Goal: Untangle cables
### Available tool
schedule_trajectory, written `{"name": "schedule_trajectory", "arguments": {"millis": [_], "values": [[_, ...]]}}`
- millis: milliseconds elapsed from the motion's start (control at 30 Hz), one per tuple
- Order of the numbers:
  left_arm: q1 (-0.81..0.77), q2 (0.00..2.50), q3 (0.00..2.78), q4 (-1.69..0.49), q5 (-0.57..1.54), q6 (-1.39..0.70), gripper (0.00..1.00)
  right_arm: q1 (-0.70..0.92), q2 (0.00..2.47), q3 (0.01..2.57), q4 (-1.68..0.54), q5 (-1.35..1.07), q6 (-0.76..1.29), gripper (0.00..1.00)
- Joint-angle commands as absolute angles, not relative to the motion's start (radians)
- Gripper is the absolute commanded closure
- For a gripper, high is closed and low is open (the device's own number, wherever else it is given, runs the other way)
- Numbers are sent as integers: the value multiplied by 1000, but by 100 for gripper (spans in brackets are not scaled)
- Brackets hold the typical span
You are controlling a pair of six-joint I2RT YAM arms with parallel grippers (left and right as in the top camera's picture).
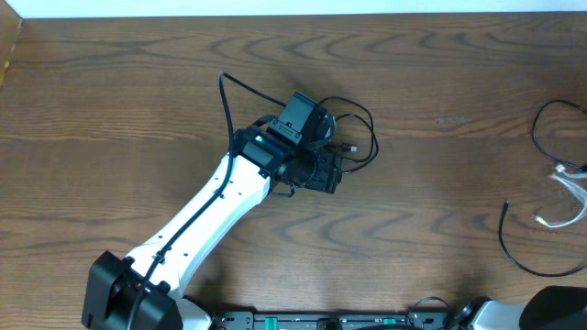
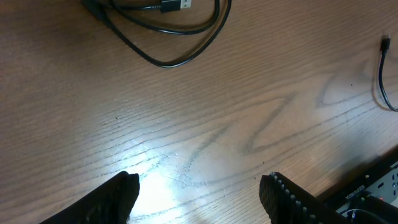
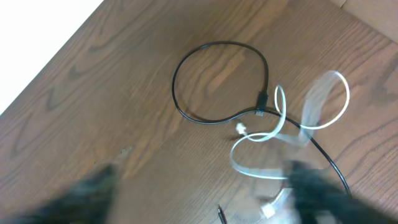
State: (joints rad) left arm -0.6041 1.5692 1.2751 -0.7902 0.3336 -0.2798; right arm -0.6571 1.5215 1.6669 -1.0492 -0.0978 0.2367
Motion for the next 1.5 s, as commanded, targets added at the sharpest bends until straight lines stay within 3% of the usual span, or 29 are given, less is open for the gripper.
{"name": "schedule_trajectory", "arguments": {"millis": [0, 267, 733, 1200, 1467], "values": [[-601, 1567, 1280, -796, 320, -262, 32, -654, 1527, 1673, -1048, -125, 231, 1], [-601, 1567, 1280, -796, 320, -262, 32, -653, 1528, 1673, -1080, -323, 230, 1], [-601, 1567, 1280, -796, 320, -262, 32, -595, 1530, 1601, -1177, -329, 219, 3], [-601, 1567, 1280, -786, 207, -267, 32, -240, 1530, 1377, -1015, -392, -9, 5], [-601, 1570, 1280, -696, 102, -268, 31, -93, 1530, 1311, -1033, -214, 11, 5]]}}
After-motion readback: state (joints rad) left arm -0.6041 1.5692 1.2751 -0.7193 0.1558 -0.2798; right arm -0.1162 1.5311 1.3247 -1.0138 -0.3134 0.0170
